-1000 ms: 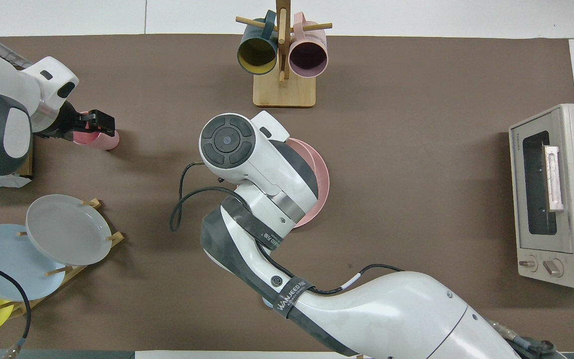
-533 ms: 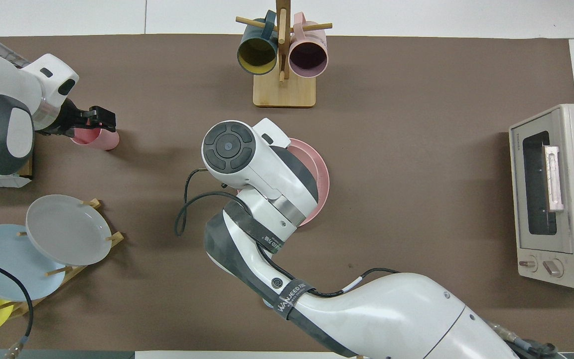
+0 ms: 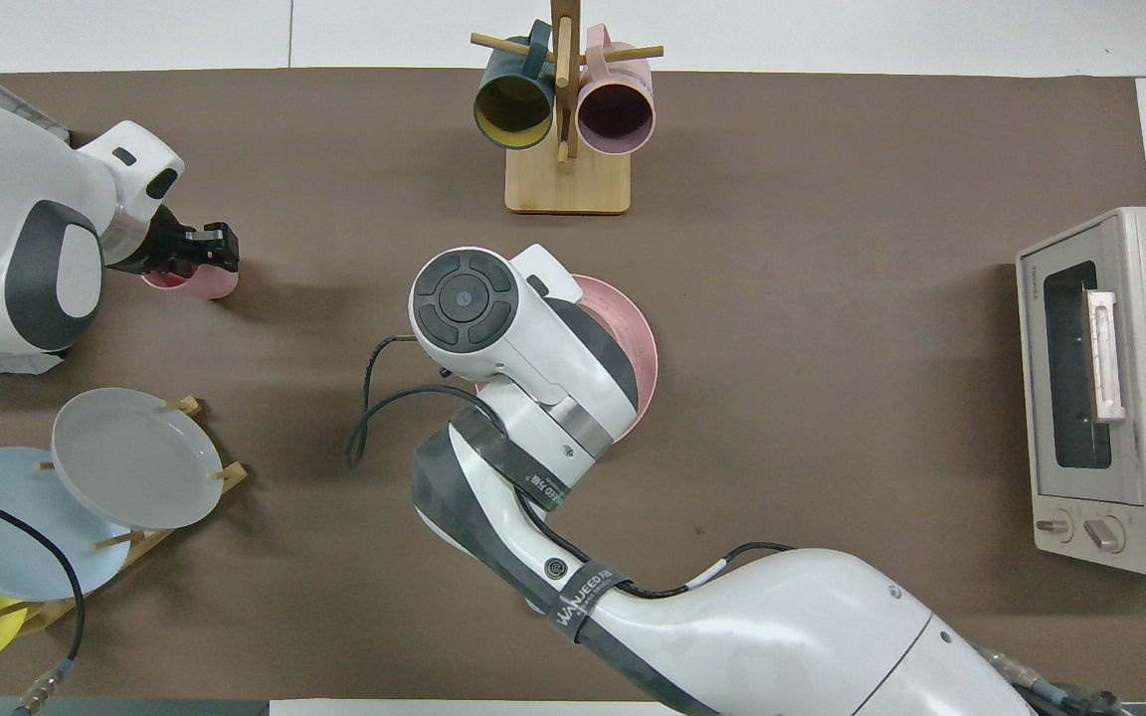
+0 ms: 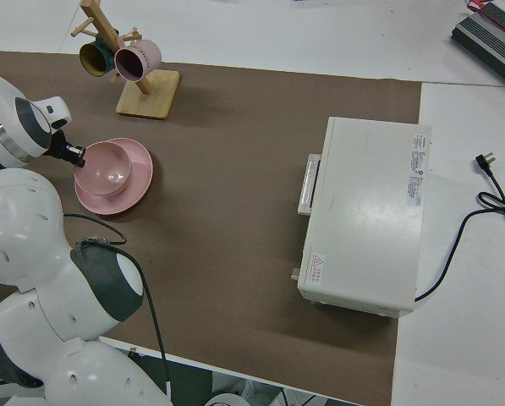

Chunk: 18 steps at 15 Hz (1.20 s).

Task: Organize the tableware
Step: 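Lower the bowl onto the plate while the left gripper grasps the cup, then carry the pink cup toward the bowl while the right gripper withdraws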

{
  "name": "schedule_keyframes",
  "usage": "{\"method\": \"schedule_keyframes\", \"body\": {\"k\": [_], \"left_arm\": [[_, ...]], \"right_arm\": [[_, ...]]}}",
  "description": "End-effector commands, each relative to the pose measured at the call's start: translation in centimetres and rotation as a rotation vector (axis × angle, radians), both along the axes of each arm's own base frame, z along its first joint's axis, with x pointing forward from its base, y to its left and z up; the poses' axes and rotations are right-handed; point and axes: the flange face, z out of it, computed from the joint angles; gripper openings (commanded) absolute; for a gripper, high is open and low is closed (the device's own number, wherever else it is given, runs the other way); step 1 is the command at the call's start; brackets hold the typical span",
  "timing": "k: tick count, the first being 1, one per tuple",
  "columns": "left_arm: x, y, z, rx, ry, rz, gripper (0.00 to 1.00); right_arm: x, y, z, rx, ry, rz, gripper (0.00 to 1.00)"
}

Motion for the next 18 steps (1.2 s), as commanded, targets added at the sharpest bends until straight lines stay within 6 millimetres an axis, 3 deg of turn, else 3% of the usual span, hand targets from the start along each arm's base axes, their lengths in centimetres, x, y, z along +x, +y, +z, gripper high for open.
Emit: {"method": "schedule_keyframes", "body": {"k": [1,2,4,6,8,9,11,13,15,16,18], "left_arm": [[-0.1,0.2,0.1,0.005,-0.019,-0.008,0.00],[0.0,0.3,0.3,0.005,-0.022,-0.007,0.00],[0.4,0.1,1.4,0.005,-0.025,-0.007,0.00],[1.0,-0.3,4.2,-0.003,-0.009,0.001,0.00],[1.3,-2.1,9.4,-0.034,0.040,0.071,0.00],[1.1,-4.8,12.3,-0.041,0.072,0.133,0.00],[0.3,-10.9,17.2,-0.032,0.107,0.209,0.00],[-1.7,-18.6,18.5,-0.018,0.117,0.304,0.00],[-4.6,-26.2,19.3,-0.042,0.085,0.353,0.00],[-5.8,-29.3,19.3,-0.082,0.075,0.349,0.00],[-7.9,-34.4,17.0,-0.110,0.069,0.377,0.00]], "right_arm": [[2.8,-4.0,5.6,0.018,-0.031,-0.051,1.00],[4.2,-7.1,8.4,0.039,-0.057,-0.044,1.00],[5.2,-11.8,11.1,0.017,-0.047,-0.013,1.00],[6.1,-18.5,14.0,-0.026,-0.010,-0.037,1.00],[5.5,-24.0,16.8,-0.067,0.049,0.057,1.00],[5.0,-27.6,17.9,-0.079,0.091,0.071,1.00],[3.7,-32.9,19.1,-0.076,0.139,0.062,1.00],[2.5,-37.1,19.2,-0.080,0.149,0.114,1.00],[2.4,-40.8,18.1,-0.079,0.158,0.132,1.00],[2.1,-41.5,17.7,-0.076,0.160,0.138,1.00],[1.6,-41.8,16.5,-0.075,0.159,0.142,1.00]]}}
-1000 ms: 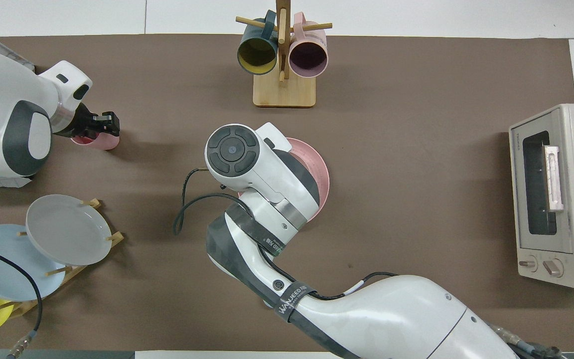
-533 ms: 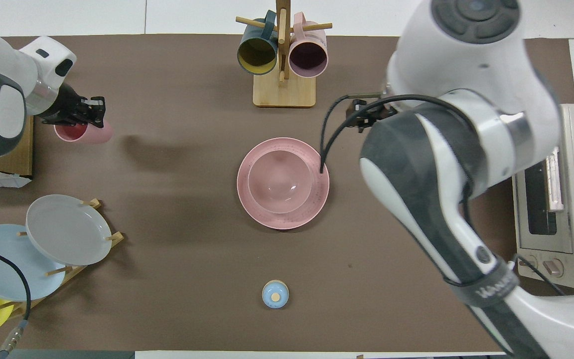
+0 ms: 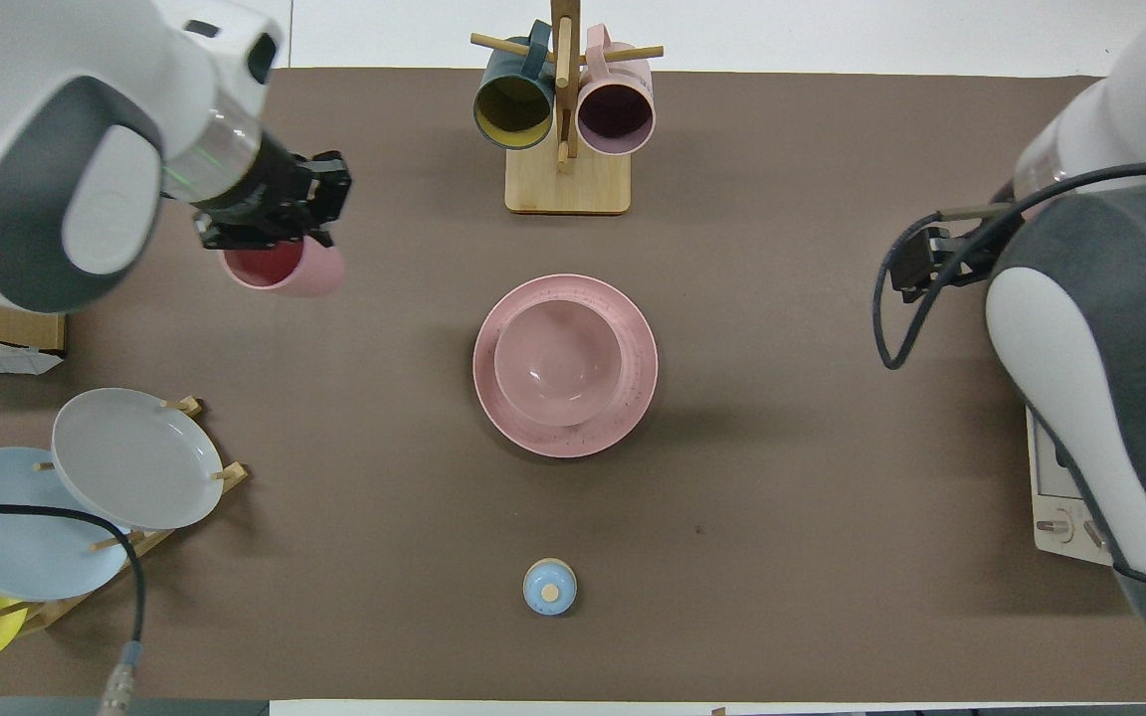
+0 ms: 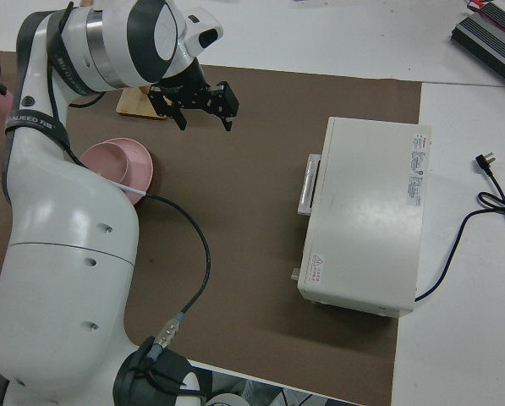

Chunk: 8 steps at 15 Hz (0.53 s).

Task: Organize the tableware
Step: 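Carry the pink cup toward the bowl while the right gripper withdraws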

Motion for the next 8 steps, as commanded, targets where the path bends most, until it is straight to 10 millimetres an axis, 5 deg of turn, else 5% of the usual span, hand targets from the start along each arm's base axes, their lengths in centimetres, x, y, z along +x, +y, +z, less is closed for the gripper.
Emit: {"method": "schedule_keyframes", "body": {"k": [1,6,8], "left_arm": [[-1.4,-5.1,-3.8,-0.027,-0.011,0.056,0.00],[-4.6,-10.3,-12.1,0.068,0.010,0.049,0.00],[-5.1,-11.4,-13.8,0.075,0.013,0.069,0.00]], "right_arm": [[-1.3,0.2,-1.7,0.017,-0.018,0.021,1.00],[-1.7,0.0,-1.5,0.019,-0.014,0.022,1.00],[-1.9,0.0,-1.5,0.020,-0.013,0.028,1.00]]}}
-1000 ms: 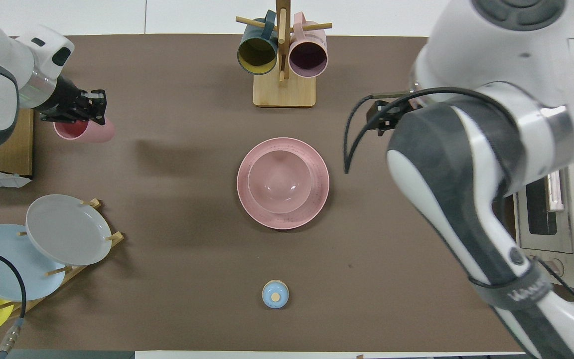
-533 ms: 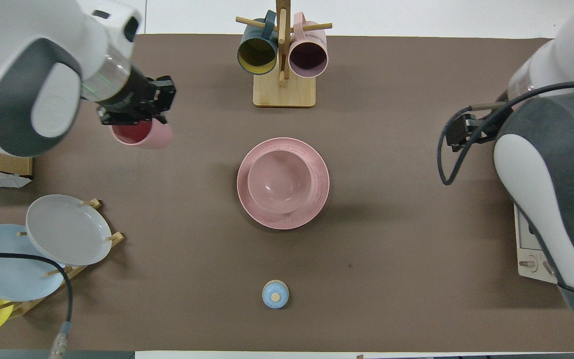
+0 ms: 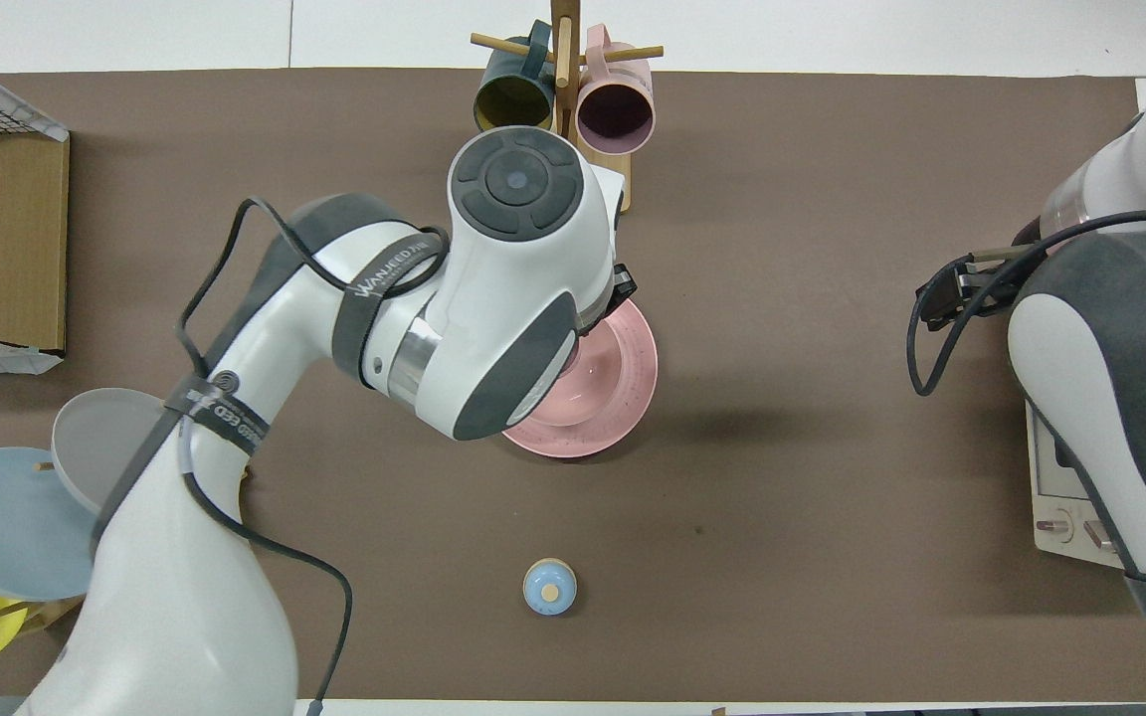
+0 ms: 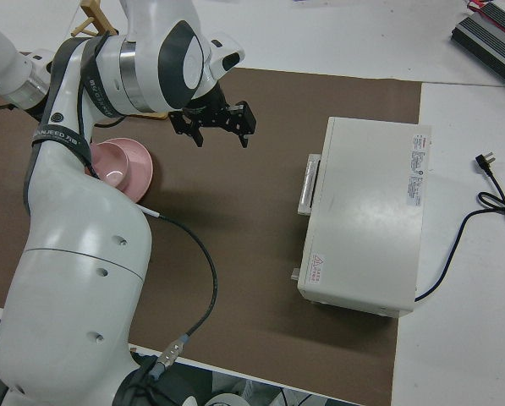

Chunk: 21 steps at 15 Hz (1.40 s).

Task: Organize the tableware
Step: 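Lower the pink cup into the bowl and open the left gripper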

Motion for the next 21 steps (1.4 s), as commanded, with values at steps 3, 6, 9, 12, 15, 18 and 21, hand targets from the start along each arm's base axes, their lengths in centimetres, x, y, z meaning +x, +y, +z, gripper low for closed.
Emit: {"method": "schedule_keyframes", "body": {"k": [3,6,9,12,15,18,21], "left_arm": [[-0.9,-0.8,-3.0,0.029,-0.014,0.017,0.00],[-1.1,-0.5,-4.5,0.034,-0.016,0.017,0.00],[-1.0,-0.2,-5.1,0.031,-0.019,0.021,0.00],[-0.8,0.1,-4.6,0.037,-0.017,0.020,1.00],[0.6,3.3,0.4,0.013,-0.051,0.036,1.00],[2.2,9.9,7.5,0.011,-0.055,0.052,1.00],[3.8,19.1,13.3,0.009,-0.069,0.050,1.00]], "right_arm": [[-1.3,-0.5,0.7,0.019,-0.015,0.015,1.00],[-1.7,-1.4,1.8,0.025,-0.030,0.032,1.00],[-2.2,-1.7,2.9,0.025,-0.037,0.028,1.00],[-2.9,-3.1,3.2,0.025,-0.010,0.005,1.00],[-2.7,-3.6,3.3,0.024,-0.018,0.000,1.00],[-2.7,-3.6,3.6,0.023,-0.016,0.000,1.00],[-2.7,-3.2,3.5,0.023,-0.016,0.006,1.00]]}}
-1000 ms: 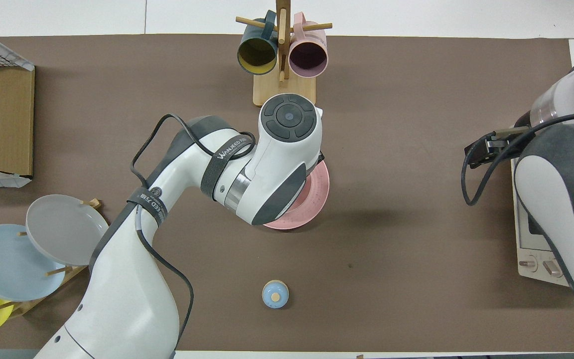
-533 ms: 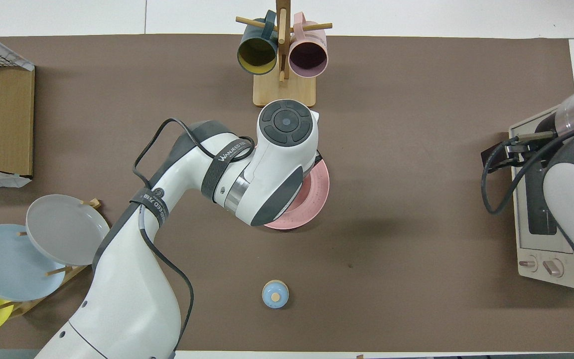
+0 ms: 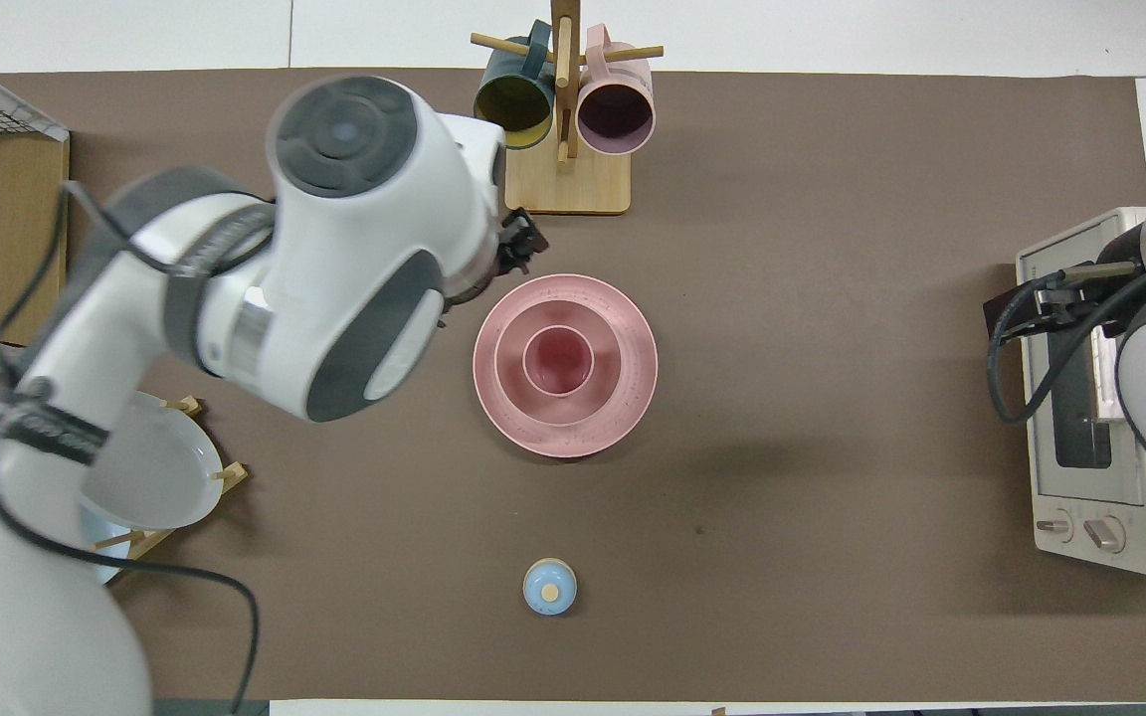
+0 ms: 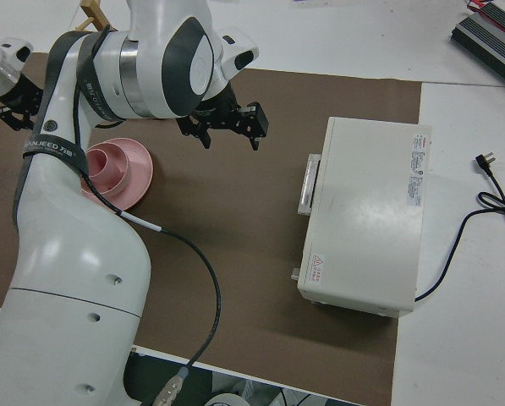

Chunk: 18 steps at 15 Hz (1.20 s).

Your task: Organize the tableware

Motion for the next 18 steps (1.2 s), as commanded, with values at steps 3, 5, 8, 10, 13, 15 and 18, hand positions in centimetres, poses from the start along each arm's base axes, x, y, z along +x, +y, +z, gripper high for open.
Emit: {"method": "schedule_keyframes", "body": {"k": [3,5,8,10,13,15,18], "left_arm": [[-0.1,15.8,7.8,0.030,0.018,-0.160,1.00],[-0.8,21.1,9.5,0.030,0.032,-0.278,1.00],[-2.2,24.9,8.5,0.025,0.059,-0.407,1.00],[-3.7,25.0,7.3,0.028,0.048,-0.458,1.00],[-4.4,24.5,6.7,0.033,0.013,-0.488,1.00],[-3.9,24.7,7.8,0.055,0.005,-0.490,1.00],[-3.7,25.0,9.1,0.085,0.035,-0.490,1.00]], "right_arm": [[-0.6,-1.1,0.1,0.016,0.007,0.015,1.00],[-0.6,-0.9,0.1,0.017,0.009,0.021,1.00],[-0.6,-1.2,0.1,0.017,0.009,0.016,1.00],[-0.6,-1.0,0.0,0.017,0.012,0.021,1.00],[-0.7,-0.9,0.2,0.016,0.011,0.022,1.00],[-0.7,-0.9,0.1,0.016,0.017,0.022,1.00],[-0.8,-0.7,0.2,0.016,0.015,0.023,1.00]]}}
